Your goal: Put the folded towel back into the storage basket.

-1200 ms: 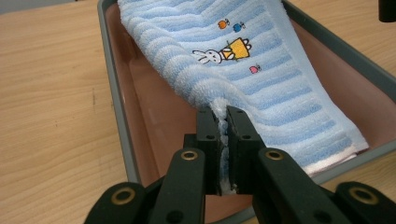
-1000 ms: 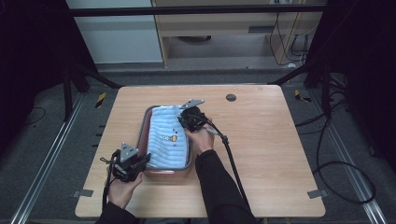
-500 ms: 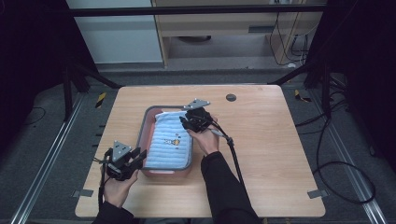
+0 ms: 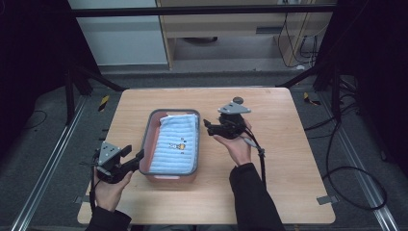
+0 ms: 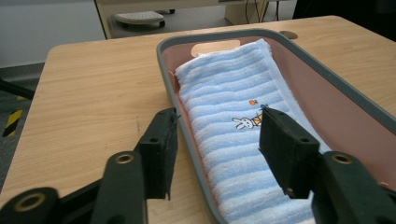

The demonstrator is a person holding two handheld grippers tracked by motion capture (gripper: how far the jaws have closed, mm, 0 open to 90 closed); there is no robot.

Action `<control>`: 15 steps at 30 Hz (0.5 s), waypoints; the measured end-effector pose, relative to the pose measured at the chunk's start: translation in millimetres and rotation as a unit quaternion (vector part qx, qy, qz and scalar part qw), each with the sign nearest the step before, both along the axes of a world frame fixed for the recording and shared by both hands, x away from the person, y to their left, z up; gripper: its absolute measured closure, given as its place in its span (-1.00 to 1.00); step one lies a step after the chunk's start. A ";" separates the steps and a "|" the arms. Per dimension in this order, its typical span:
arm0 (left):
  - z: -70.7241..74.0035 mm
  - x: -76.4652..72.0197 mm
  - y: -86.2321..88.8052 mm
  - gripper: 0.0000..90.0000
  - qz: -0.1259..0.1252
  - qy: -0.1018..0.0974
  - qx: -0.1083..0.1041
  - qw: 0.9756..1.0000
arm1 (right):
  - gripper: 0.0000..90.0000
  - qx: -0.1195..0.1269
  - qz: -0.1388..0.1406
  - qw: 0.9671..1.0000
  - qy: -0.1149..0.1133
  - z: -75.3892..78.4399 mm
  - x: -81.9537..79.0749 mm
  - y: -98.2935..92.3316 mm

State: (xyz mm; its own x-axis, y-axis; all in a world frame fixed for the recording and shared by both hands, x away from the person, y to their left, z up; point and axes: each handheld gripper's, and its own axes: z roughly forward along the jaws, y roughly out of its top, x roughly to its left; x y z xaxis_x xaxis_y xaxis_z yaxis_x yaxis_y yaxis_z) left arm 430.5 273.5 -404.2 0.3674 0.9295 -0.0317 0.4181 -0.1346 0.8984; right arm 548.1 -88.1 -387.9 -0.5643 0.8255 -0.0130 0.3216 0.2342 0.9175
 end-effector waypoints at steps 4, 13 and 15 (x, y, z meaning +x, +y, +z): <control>-1.6 2.3 5.4 -0.10 0.008 0.000 0.002 1.000 | -0.49 0.012 -0.019 1.000 0.003 -5.0 -11.9 -32.6; -5.6 6.4 17.9 -0.21 0.018 -0.012 0.003 1.000 | -0.51 0.023 -0.051 0.998 0.015 -19.6 -32.9 -88.0; -7.1 7.3 20.8 -0.22 0.020 -0.013 0.006 1.000 | -0.52 0.027 -0.056 0.998 0.015 -21.9 -35.8 -96.2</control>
State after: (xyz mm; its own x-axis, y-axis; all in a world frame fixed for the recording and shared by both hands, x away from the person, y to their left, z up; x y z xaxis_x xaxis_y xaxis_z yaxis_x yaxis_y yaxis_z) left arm 437.8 294.3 -411.2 0.3311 0.9435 -0.0125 0.4005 -0.1285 0.9073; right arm 512.2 -184.2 -409.8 -0.4686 0.8820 0.0489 0.3708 0.1461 0.9171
